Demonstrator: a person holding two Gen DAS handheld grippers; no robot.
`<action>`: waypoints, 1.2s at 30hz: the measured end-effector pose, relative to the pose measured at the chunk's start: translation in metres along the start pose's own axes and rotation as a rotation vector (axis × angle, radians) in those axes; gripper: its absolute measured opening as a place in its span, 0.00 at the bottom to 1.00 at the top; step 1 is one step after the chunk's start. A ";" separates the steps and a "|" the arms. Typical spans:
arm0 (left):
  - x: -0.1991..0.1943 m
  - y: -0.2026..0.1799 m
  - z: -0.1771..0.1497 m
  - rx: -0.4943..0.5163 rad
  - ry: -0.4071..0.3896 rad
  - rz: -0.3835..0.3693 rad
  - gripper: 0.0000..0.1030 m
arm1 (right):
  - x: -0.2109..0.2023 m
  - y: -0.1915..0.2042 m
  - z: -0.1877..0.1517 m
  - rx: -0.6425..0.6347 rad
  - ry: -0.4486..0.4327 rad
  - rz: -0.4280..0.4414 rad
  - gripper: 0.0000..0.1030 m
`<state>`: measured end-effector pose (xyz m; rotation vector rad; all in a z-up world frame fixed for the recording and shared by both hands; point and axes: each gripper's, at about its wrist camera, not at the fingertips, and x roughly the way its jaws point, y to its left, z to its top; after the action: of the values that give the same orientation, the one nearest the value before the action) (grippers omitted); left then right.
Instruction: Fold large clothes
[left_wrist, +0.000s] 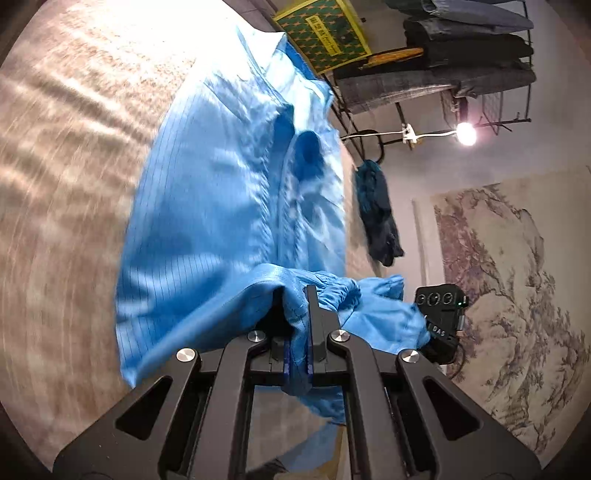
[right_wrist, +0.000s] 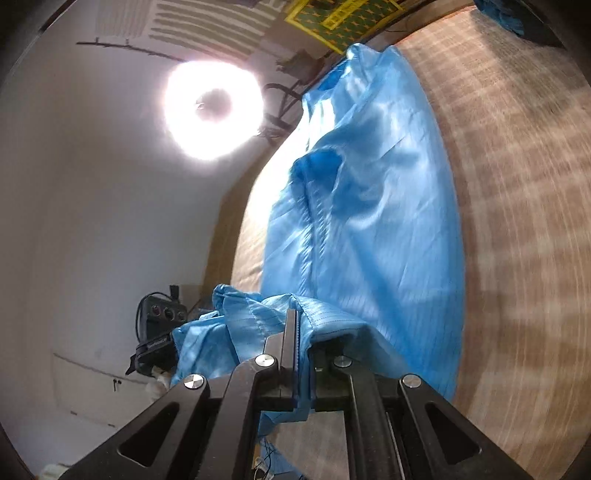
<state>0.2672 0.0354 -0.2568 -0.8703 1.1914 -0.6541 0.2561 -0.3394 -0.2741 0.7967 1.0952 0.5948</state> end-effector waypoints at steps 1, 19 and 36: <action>0.005 0.002 0.008 -0.001 0.000 0.007 0.03 | 0.004 -0.003 0.007 0.009 -0.002 -0.010 0.01; 0.035 0.033 0.062 -0.031 -0.033 0.103 0.24 | 0.037 -0.031 0.065 0.071 0.013 -0.134 0.13; -0.017 0.017 0.044 0.067 -0.148 0.088 0.69 | -0.028 -0.006 0.040 -0.071 -0.062 -0.172 0.49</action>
<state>0.3048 0.0686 -0.2571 -0.7921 1.0625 -0.5460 0.2833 -0.3753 -0.2542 0.6477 1.0680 0.4590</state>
